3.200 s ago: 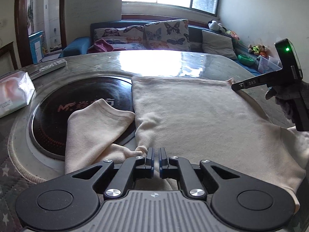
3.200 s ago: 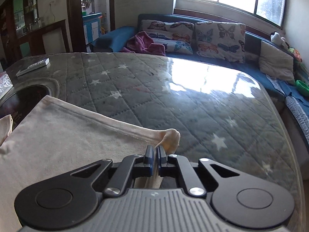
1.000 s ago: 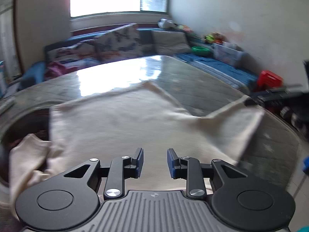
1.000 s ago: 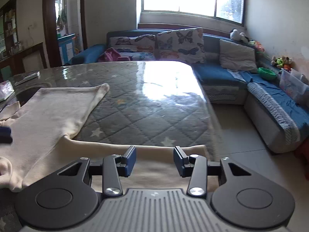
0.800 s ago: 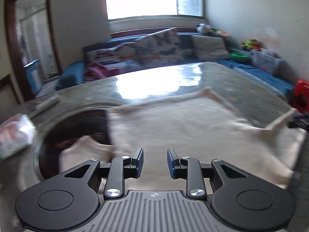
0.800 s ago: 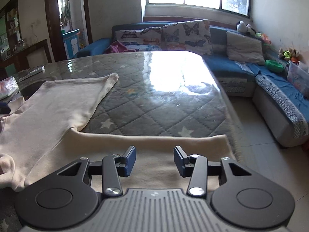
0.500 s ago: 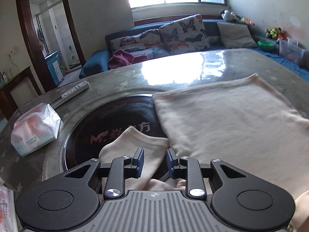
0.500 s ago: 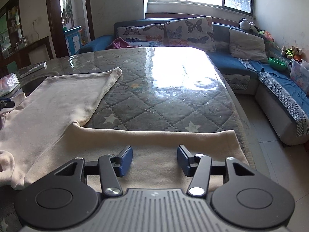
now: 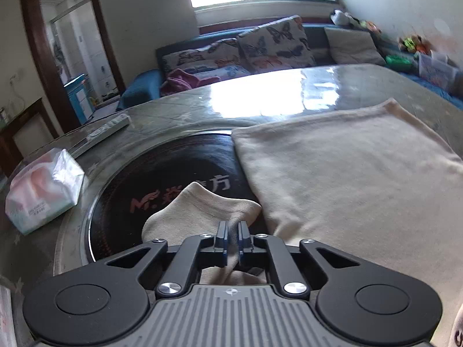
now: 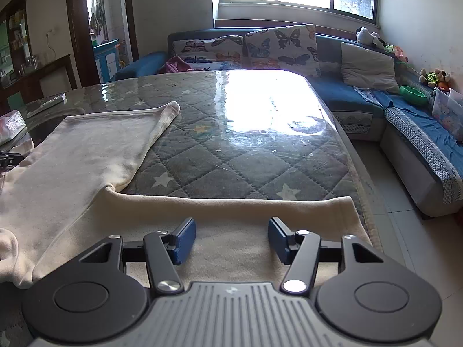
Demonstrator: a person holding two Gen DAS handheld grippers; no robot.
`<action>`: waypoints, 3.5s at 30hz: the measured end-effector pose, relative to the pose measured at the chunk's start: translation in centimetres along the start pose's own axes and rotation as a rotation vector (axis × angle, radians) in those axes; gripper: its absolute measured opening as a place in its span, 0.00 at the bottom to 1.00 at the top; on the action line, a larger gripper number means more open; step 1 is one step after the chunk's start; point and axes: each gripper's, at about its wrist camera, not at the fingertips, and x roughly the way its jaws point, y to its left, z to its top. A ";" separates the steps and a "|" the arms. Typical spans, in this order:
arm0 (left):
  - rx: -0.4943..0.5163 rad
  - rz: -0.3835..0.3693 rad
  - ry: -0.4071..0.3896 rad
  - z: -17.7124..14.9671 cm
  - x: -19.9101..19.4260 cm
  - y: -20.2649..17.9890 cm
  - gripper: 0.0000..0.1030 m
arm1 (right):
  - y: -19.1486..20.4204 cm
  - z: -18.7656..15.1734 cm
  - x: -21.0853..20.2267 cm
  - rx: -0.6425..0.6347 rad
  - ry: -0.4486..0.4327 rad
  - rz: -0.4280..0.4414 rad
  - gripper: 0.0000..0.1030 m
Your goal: Fold clothes
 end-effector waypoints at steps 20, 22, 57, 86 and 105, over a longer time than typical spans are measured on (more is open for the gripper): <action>-0.389 0.322 -0.034 -6.6 -6.4 12.1 0.02 | 0.0 0.1 0.3 -0.020 0.002 0.003 0.57; -0.403 0.332 -0.025 -7.1 -6.3 12.5 0.02 | 0.0 0.2 0.3 -0.023 0.004 0.002 0.58; -0.324 0.057 -0.135 -3.5 -9.7 6.4 0.01 | 0.2 0.4 0.6 -0.032 0.012 -0.021 0.66; -0.339 -0.181 -0.012 -1.8 -3.5 -0.3 0.02 | 0.0 -0.1 0.8 -0.015 -0.007 -0.016 0.71; 0.021 -0.301 -0.041 -3.0 -8.7 -8.9 0.17 | 4.9 -0.1 -2.4 -0.130 -0.061 0.155 0.71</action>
